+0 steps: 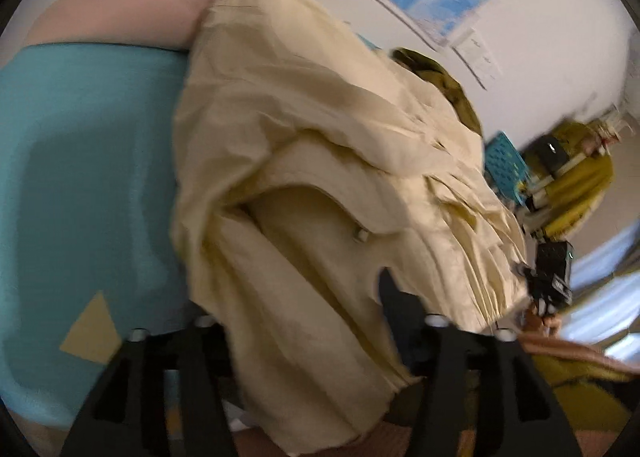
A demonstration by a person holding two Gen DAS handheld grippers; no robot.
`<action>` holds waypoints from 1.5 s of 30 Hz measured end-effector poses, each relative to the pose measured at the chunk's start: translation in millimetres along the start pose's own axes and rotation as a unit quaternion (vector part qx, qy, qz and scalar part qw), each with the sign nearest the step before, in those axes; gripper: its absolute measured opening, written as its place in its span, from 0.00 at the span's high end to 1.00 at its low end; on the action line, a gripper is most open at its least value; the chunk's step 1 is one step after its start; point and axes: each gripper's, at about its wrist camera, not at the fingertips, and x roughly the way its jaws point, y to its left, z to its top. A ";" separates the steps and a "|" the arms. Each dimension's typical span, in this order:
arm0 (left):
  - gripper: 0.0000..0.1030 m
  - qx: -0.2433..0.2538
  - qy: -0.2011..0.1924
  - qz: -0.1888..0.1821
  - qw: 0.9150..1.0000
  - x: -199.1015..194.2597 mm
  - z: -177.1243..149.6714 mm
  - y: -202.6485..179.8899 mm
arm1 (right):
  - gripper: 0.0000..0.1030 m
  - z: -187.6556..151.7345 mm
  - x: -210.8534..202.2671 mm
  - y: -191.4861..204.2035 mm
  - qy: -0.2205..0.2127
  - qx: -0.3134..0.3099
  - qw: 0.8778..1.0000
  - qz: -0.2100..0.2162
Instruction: Fold large clothes
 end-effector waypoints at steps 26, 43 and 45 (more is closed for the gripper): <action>0.77 -0.025 -0.074 -0.036 0.996 -50.8 83.0 -18.2 | 0.85 83.6 -42.2 60.7 -0.140 -0.059 0.986 0.064; 0.76 0.006 -0.074 0.025 0.997 -39.3 198.3 -35.6 | 0.85 190.9 -27.3 49.1 -0.164 -0.028 0.984 0.063; 0.76 0.008 -0.074 0.031 0.997 -36.6 208.6 -38.3 | 0.85 201.9 -24.3 46.5 -0.164 -0.025 0.984 0.057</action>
